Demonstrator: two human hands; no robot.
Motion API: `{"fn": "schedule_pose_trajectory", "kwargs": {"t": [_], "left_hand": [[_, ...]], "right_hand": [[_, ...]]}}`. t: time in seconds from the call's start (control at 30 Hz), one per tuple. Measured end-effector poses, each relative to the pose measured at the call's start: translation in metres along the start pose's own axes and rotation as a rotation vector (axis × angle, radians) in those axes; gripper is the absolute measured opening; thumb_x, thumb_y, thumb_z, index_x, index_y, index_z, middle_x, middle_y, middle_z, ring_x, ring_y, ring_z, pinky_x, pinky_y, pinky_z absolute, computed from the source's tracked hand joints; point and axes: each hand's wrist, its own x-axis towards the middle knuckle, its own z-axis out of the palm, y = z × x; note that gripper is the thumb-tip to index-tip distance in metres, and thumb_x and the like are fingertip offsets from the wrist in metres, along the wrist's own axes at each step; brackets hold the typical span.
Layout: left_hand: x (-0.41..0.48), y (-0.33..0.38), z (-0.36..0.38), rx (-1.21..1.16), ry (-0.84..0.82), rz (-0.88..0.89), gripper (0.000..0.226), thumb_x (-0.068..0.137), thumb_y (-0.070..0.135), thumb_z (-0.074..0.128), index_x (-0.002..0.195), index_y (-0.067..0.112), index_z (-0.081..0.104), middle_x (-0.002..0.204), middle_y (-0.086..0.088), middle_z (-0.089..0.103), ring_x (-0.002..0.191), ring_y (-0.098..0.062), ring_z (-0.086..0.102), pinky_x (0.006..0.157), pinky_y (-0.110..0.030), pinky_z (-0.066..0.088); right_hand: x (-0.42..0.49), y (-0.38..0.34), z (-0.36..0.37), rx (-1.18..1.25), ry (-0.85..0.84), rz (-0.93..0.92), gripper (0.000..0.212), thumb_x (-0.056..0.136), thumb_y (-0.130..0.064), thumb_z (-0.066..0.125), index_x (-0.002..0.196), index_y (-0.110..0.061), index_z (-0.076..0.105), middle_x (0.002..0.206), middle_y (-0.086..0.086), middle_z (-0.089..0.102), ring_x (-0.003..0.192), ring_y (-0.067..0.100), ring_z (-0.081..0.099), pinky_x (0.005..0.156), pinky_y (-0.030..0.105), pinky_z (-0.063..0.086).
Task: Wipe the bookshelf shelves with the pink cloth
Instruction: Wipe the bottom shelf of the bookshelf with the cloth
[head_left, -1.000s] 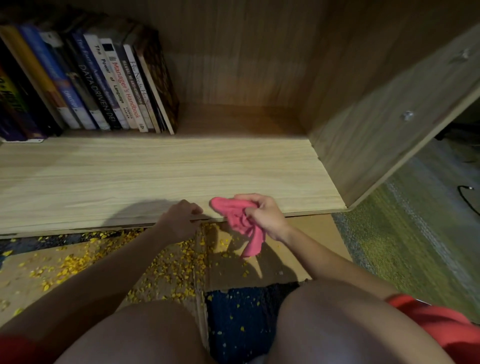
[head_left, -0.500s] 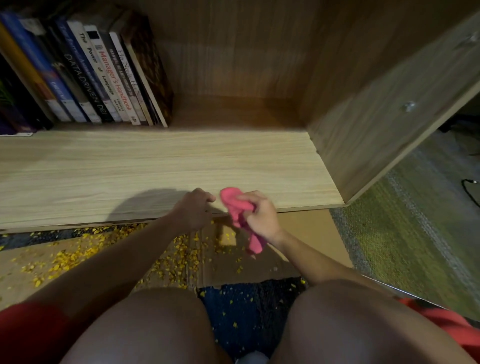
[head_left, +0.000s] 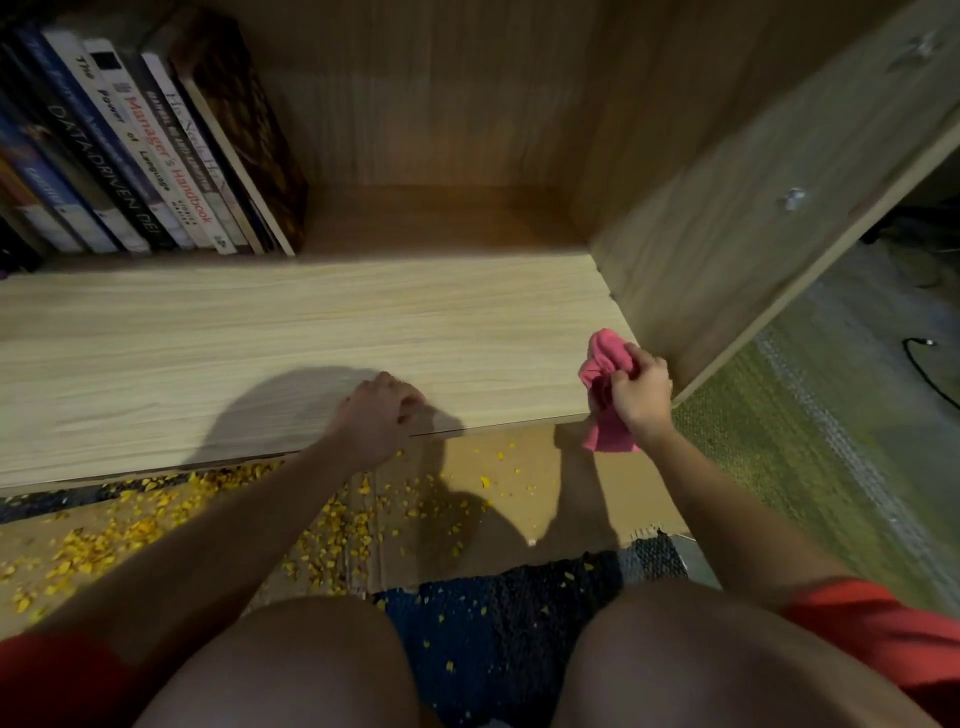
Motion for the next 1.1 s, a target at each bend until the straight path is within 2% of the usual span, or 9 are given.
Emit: {"fn": "schedule_pose_trajectory", "kwargs": {"t": [0.07,0.23,0.57,0.73,0.83,0.9,0.97,1.03,1.1], "left_hand": [[-0.003,0.001,0.001,0.086,-0.038,-0.013,0.041,0.092,0.023,0.052,0.133,0.024,0.049,0.137,-0.003,0.040,0.124,-0.027,0.038,0.103,-0.037,0.032],[-0.008,-0.001,0.001,0.125,-0.029,0.004,0.048,0.093,0.028,0.052,0.140,0.029,0.040,0.143,-0.001,0.034,0.128,-0.027,0.034,0.105,-0.039,0.029],[-0.019,-0.011,-0.014,-0.018,0.060,-0.003,0.030,0.091,0.008,0.053,0.120,0.008,0.061,0.116,-0.013,0.053,0.105,-0.029,0.056,0.091,-0.033,0.041],[-0.037,-0.034,-0.023,0.265,0.047,-0.146,0.041,0.095,0.027,0.043,0.135,0.023,0.047,0.128,-0.008,0.049,0.122,-0.027,0.041,0.100,-0.038,0.033],[-0.051,-0.046,-0.030,0.334,0.102,-0.203,0.039,0.096,0.029,0.041,0.134,0.024,0.046,0.133,-0.004,0.044,0.127,-0.023,0.036,0.105,-0.036,0.027],[-0.055,-0.051,-0.033,0.322,0.135,-0.239,0.039,0.095,0.028,0.043,0.133,0.024,0.047,0.135,-0.003,0.042,0.127,-0.023,0.036,0.106,-0.036,0.024],[-0.058,-0.054,-0.031,0.294,0.130,-0.267,0.042,0.094,0.028,0.044,0.136,0.026,0.044,0.138,-0.002,0.040,0.129,-0.023,0.035,0.108,-0.037,0.021],[-0.060,-0.056,-0.028,0.282,0.103,-0.278,0.047,0.094,0.029,0.045,0.140,0.027,0.040,0.143,0.000,0.036,0.131,-0.023,0.032,0.109,-0.038,0.019],[-0.059,-0.057,-0.028,0.277,0.096,-0.283,0.050,0.093,0.030,0.045,0.142,0.023,0.036,0.146,0.001,0.033,0.133,-0.023,0.030,0.110,-0.039,0.017]], "right_hand": [[0.000,0.008,0.007,-0.218,-0.047,-0.066,0.053,0.090,-0.005,0.045,0.142,-0.011,0.037,0.138,0.021,0.039,0.122,0.041,0.036,0.106,0.038,0.022],[-0.017,-0.003,0.031,-0.390,-0.054,-0.199,0.057,0.090,-0.011,0.046,0.145,-0.012,0.030,0.143,0.015,0.033,0.122,0.039,0.032,0.101,0.045,0.028],[-0.093,-0.047,0.090,-0.479,-0.296,-0.487,0.063,0.093,-0.010,0.042,0.149,-0.016,0.014,0.145,0.010,0.026,0.117,0.031,0.031,0.098,0.039,0.026],[-0.124,-0.063,0.108,-0.442,-0.449,-0.682,0.059,0.095,-0.004,0.036,0.150,-0.019,0.019,0.145,0.008,0.031,0.116,0.031,0.036,0.098,0.041,0.033],[-0.125,-0.071,0.104,-0.184,-0.471,-0.777,0.049,0.095,0.000,0.038,0.140,-0.017,0.042,0.126,0.008,0.050,0.105,0.027,0.042,0.091,0.039,0.039],[-0.114,-0.077,0.101,-0.058,-0.335,-0.739,0.049,0.092,0.004,0.040,0.135,-0.017,0.050,0.117,0.008,0.055,0.102,0.023,0.043,0.088,0.031,0.037],[-0.094,-0.084,0.097,-0.015,-0.240,-0.586,0.047,0.094,0.000,0.042,0.139,-0.014,0.044,0.121,0.010,0.050,0.105,0.024,0.038,0.091,0.029,0.032],[-0.078,-0.083,0.095,-0.123,-0.249,-0.502,0.049,0.094,-0.004,0.043,0.141,-0.014,0.039,0.128,0.011,0.045,0.111,0.029,0.037,0.094,0.030,0.028],[-0.082,-0.079,0.101,-0.376,-0.360,-0.573,0.056,0.089,-0.003,0.046,0.143,-0.016,0.036,0.136,0.011,0.040,0.115,0.034,0.038,0.094,0.032,0.027]]}}
